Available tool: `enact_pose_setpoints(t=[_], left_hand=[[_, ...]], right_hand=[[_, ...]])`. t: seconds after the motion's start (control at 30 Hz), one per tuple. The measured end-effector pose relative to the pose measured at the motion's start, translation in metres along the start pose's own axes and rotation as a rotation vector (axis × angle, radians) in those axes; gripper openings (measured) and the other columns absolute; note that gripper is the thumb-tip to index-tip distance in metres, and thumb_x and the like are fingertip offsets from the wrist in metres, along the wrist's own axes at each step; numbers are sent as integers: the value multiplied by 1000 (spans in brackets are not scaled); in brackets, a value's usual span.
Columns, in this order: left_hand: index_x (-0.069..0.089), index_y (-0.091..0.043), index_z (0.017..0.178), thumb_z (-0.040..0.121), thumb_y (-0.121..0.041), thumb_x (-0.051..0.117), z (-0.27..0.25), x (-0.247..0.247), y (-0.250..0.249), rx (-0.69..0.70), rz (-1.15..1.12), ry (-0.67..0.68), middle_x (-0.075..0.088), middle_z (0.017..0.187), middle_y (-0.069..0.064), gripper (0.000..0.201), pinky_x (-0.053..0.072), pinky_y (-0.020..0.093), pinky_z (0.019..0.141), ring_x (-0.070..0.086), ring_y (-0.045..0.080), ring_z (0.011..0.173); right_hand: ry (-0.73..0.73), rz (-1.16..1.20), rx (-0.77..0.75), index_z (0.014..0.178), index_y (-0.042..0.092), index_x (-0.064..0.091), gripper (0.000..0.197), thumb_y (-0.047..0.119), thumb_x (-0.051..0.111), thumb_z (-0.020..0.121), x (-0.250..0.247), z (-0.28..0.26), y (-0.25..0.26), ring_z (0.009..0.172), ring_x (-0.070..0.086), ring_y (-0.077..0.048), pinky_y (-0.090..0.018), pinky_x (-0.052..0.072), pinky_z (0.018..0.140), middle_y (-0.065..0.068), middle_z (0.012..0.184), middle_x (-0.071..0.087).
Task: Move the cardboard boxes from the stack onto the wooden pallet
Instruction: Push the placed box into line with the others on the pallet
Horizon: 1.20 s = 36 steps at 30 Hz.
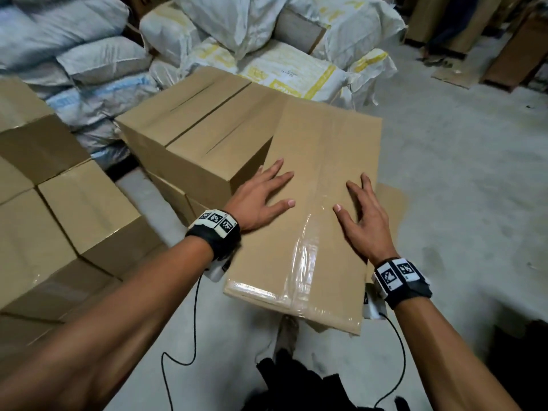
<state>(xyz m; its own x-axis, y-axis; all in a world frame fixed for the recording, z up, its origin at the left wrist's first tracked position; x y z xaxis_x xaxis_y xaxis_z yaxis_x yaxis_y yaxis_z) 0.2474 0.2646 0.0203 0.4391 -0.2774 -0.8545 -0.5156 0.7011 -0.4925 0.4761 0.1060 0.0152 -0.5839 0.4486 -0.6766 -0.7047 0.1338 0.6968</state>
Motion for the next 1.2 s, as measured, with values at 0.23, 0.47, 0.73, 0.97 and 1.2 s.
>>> enact_pose_setpoints(t=[0.23,0.47,0.73,0.97,1.2], left_hand=[[27,-49,160,93,-78,49,-114,10,-20,-96,-34,-7,5,172,-22,76,31,61,122,16,26,160],[22,-54,159,92,-83,43,-201,28,-25,-188,-24,-59,2,172,-26,76,34,61,120,18,25,160],[26,-49,160,95,-76,49,-288,26,-44,-371,-27,-168,6,172,-23,74,31,50,125,23,20,158],[27,-49,160,94,-77,49,-390,14,-58,-607,-6,-290,5,172,-23,75,28,51,126,20,21,159],[37,-38,160,99,-59,60,-511,-30,-83,-856,53,-454,11,173,-16,69,14,32,128,21,13,158]], right_hand=[[94,-14,-44,155,29,47,61,47,65,100,8,-86,24,154,22,-2,-40,27,127,11,175,13],[196,-10,-102,155,31,47,61,49,65,100,24,-144,37,154,22,-3,-40,26,127,13,174,12],[392,14,-220,155,35,44,61,51,63,100,43,-169,59,157,23,-11,-33,21,124,17,174,9],[604,109,-374,156,32,44,62,49,64,100,82,-197,105,155,20,-5,-32,22,123,15,175,8],[810,192,-569,156,34,43,62,51,63,100,151,-245,193,157,22,-9,-37,23,126,16,175,8]])
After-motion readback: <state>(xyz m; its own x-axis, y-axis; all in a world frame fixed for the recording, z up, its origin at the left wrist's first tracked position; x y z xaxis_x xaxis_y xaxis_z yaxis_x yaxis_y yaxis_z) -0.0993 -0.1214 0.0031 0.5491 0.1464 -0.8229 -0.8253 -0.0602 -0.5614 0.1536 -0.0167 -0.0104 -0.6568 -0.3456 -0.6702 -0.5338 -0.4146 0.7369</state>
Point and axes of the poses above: each hand's wrist, its own z-axis towards the middle knuckle, its own x-axis out of the palm, y = z × x, the point moved 5 cm from there along z, towards the middle knuckle
